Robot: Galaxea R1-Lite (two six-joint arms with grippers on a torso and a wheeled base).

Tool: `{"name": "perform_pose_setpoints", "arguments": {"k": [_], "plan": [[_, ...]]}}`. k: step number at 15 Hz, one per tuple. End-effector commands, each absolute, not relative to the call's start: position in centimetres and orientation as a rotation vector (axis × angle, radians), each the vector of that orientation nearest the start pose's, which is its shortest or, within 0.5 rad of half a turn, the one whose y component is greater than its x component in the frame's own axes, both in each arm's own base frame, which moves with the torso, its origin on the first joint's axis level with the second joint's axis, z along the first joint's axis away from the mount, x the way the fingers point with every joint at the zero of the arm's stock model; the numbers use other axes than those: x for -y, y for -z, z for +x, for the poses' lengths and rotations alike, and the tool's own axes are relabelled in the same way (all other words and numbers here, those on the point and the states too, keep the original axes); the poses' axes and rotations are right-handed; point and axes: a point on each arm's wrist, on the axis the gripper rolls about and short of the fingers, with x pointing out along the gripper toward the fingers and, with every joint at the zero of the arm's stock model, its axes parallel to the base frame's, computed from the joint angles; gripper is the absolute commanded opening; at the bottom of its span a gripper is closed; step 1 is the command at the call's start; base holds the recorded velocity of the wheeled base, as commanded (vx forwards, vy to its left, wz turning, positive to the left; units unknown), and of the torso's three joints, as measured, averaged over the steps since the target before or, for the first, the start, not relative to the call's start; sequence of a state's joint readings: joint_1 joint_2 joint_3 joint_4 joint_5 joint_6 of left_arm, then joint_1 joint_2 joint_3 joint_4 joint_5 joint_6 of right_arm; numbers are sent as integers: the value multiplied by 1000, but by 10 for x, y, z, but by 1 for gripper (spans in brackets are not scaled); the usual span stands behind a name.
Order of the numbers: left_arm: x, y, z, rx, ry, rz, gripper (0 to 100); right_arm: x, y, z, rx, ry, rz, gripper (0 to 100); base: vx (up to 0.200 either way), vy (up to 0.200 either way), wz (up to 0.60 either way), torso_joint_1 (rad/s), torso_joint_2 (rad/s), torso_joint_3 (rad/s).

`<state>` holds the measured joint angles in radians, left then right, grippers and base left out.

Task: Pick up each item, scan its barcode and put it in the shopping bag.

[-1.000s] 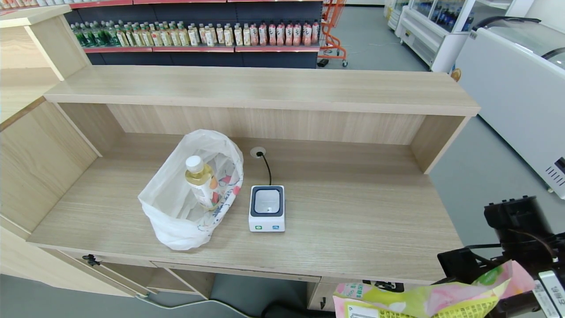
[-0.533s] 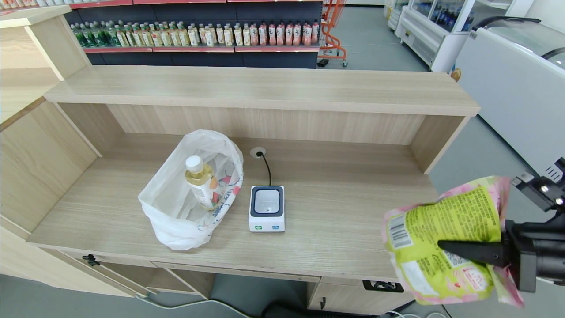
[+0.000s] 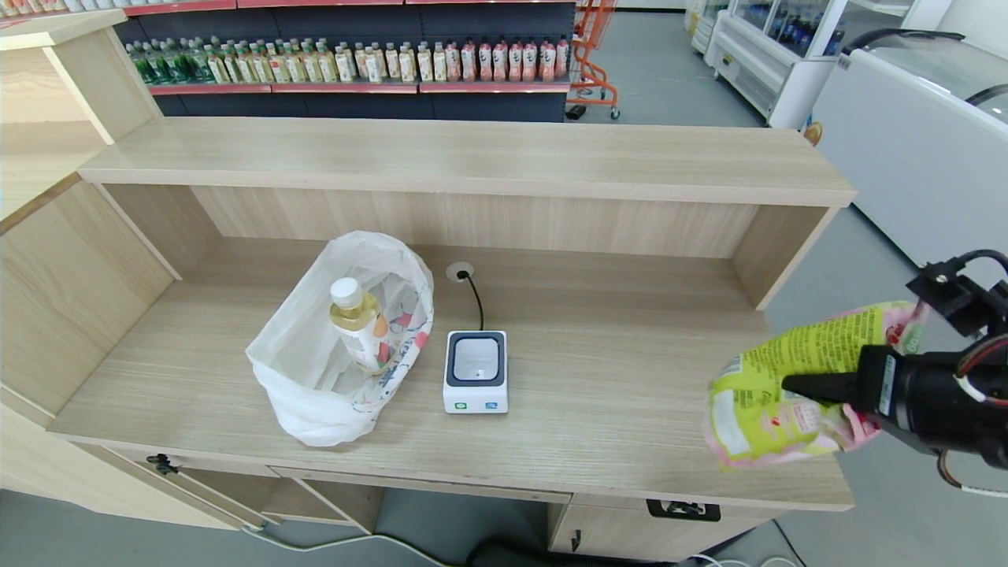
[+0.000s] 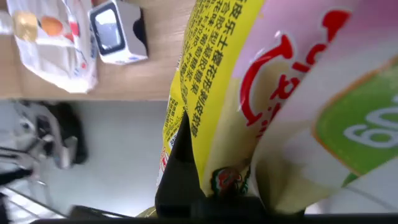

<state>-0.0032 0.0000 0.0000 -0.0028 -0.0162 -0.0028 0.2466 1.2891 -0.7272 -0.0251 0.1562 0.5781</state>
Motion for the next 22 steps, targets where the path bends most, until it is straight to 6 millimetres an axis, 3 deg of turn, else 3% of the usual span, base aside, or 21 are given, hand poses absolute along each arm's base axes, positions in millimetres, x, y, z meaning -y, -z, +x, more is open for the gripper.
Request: {"name": "perform_pose_setpoints", "arguments": {"k": [1, 2, 3, 4, 6, 8, 14, 17, 20, 22], "plan": [[0, -76, -23, 2, 18, -3, 100, -101, -234, 217, -682, -139, 759, 0, 0, 0, 0, 0, 0, 0], [0, -76, -23, 2, 20, -3, 100, -106, -243, 221, -717, -120, 802, 0, 0, 0, 0, 0, 0, 0], [0, -76, -23, 2, 18, -3, 100, -137, -265, 228, -820, -101, 919, 0, 0, 0, 0, 0, 0, 0], [0, -76, -23, 2, 20, -3, 100, -145, -271, 232, -841, -104, 922, 0, 0, 0, 0, 0, 0, 0], [0, -76, -23, 2, 20, -3, 100, -151, -283, 238, -859, -97, 926, 0, 0, 0, 0, 0, 0, 0], [0, -76, -23, 2, 20, -3, 100, -156, -312, 236, -917, -113, 1050, 0, 0, 0, 0, 0, 0, 0], [0, -76, -23, 2, 20, -3, 100, -161, -297, 230, -977, -100, 1019, 0, 0, 0, 0, 0, 0, 0], [0, -76, -23, 2, 20, 0, 100, -154, -287, 217, -992, -68, 986, 0, 0, 0, 0, 0, 0, 0], [0, -76, -23, 2, 20, -2, 100, -152, -280, 215, -1000, -39, 977, 0, 0, 0, 0, 0, 0, 0], [0, -76, -23, 1, 20, -5, 100, -155, -281, 218, -1003, -46, 987, 0, 0, 200, 0, 2, 5, 5]]}}
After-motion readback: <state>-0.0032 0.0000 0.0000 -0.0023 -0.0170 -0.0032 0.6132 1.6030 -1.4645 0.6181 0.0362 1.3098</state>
